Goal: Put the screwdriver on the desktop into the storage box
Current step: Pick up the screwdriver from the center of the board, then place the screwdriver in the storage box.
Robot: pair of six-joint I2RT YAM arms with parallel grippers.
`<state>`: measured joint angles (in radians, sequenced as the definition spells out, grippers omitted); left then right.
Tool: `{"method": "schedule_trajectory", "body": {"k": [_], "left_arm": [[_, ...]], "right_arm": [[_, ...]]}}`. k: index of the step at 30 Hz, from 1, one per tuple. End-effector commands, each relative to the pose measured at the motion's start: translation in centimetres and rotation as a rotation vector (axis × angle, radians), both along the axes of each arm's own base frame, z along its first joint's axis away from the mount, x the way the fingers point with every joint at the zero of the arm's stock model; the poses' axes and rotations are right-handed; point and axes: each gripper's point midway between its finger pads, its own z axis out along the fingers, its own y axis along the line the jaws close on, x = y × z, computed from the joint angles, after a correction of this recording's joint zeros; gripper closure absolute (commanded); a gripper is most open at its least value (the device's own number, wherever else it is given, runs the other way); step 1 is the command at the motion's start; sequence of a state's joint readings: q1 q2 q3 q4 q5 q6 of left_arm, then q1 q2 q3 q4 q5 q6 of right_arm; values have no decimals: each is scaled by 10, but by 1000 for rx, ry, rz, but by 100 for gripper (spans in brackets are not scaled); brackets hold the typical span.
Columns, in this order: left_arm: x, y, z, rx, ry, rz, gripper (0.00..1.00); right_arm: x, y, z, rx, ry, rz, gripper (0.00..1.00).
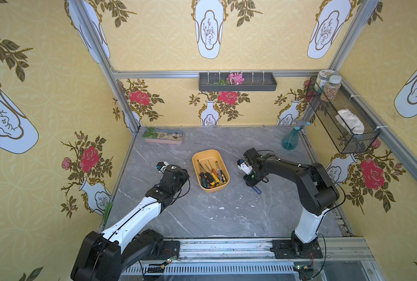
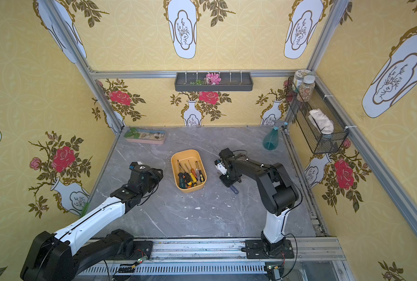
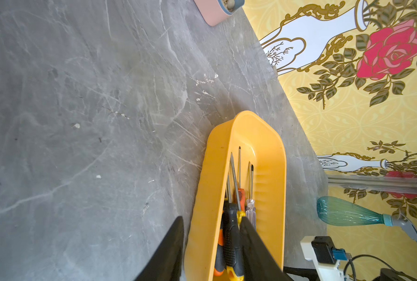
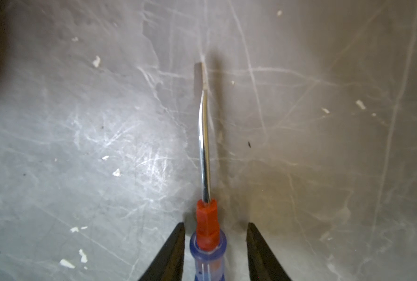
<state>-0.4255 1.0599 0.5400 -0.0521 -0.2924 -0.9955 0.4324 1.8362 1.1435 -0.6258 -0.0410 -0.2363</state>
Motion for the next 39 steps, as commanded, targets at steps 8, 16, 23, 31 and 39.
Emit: {"method": "schedule_trajectory", "body": {"k": [8,16,23,31,39], "left_arm": [[0,2,-1,2,-8,5,60],[-2,5,-1,6,-13,13,61],[-2,7,0,7,-16,18,61],[-2,6,-2,-1,-10,17,61],[-3,5,-7,-20,10,25,61]], "right_arm": [[-10,-5,-10,-30,52,8,74],[-12,-2,-3,-6,52,3,87],[-9,0,21,50,6,-32,90],[-5,26,69,205,-50,-155,95],[-3,142,123,330,-88,-230,98]]}}
